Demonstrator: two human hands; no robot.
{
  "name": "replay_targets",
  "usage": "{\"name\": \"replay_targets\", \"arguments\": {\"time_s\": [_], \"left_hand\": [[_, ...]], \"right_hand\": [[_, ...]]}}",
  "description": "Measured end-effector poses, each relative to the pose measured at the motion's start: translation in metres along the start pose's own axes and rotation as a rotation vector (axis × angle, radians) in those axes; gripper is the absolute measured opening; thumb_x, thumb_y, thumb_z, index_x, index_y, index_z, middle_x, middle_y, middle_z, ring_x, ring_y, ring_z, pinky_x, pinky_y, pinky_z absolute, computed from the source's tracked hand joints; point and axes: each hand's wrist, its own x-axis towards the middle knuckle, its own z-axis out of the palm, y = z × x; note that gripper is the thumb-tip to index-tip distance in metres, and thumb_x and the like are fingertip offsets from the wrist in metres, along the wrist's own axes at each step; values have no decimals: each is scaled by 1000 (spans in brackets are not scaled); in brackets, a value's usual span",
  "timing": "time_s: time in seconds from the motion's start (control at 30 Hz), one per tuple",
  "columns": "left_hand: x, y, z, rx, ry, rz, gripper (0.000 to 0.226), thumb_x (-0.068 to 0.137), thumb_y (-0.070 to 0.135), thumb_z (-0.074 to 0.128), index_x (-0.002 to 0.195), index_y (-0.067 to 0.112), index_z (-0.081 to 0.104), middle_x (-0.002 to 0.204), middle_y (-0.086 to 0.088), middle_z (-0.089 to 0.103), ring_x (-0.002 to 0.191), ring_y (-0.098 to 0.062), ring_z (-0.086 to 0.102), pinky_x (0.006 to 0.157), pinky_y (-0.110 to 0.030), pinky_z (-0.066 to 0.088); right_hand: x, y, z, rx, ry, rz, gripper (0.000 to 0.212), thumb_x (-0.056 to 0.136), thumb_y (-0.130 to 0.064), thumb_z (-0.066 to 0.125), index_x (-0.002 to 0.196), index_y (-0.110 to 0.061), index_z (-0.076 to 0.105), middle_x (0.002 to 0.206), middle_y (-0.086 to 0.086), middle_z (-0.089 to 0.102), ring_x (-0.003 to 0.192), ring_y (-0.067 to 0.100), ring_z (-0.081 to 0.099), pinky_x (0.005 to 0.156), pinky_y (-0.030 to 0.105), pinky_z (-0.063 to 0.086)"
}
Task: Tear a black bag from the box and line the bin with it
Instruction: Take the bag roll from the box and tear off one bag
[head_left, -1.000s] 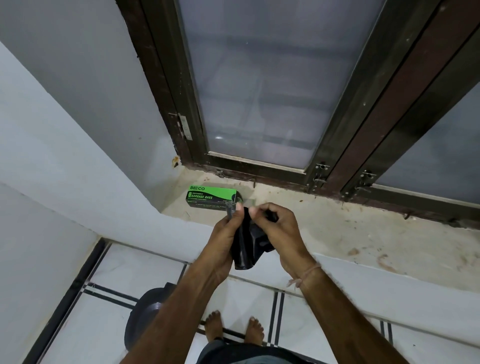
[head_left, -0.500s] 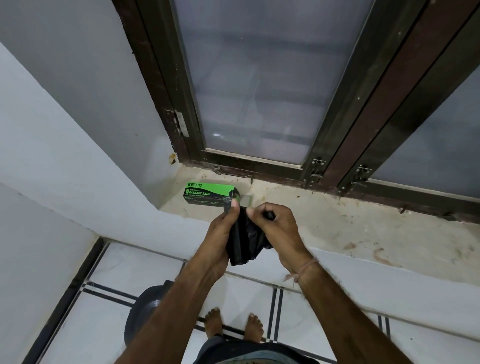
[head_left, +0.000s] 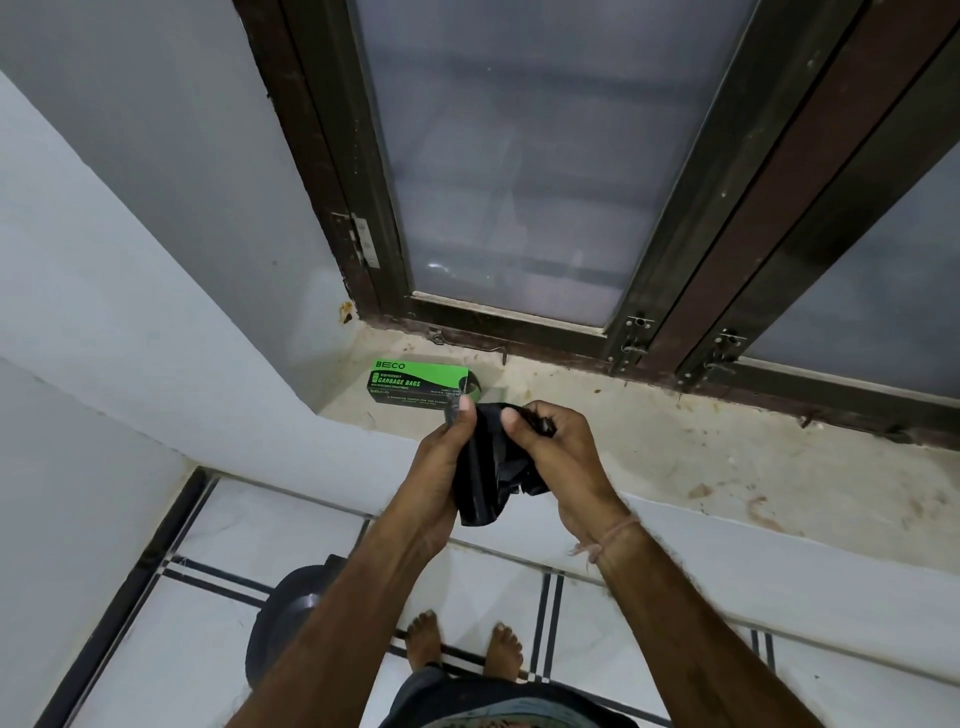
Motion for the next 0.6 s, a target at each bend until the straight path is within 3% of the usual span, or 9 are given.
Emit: {"name": "replay_targets", "arguments": {"time_s": [0.1,0.27,0.37,0.47,0.6], "left_hand": [[1,0,-3,3,-9,-18,64,97,67,44,127,17,71,121,-14,76,115,-33,70,91,-43,55],[2,3,-4,-28,-11,-30,61,100,64,41,122,17,73,116,-11,78,108,-28,74,91,-40,56],[3,4,-3,-31,-26,-33,58,101,62,40,124,19,71,116,-8,78,105,-21,75,85,-33,55],[2,4,-2,-11,-43,-18,57,102,60,39,125,18,71,118,-9,77,107,-22,74,87,-33,55],[3,5,-7,-15,-35,-11,56,102,61,40,117,20,75,117,-8,78,109,-22,74,94,-36,54]], "right_hand": [[4,4,-4,26,21,-6,25,102,-25,65,98,-1,67,74,6,64,63,20,57,45,22,42],[13,7,-7,-14,71,-17,18,107,-15,55,102,-4,68,82,7,69,69,19,60,46,21,45],[13,2,-2,4,56,-21,26,110,-24,51,106,-9,72,88,4,73,77,16,66,58,22,51],[6,-5,2,16,-37,-6,33,101,-43,63,107,-13,76,76,-2,70,60,9,59,46,20,43],[8,-2,8,-7,16,15,25,98,-38,69,104,-16,76,75,2,68,58,17,55,41,21,39]]}}
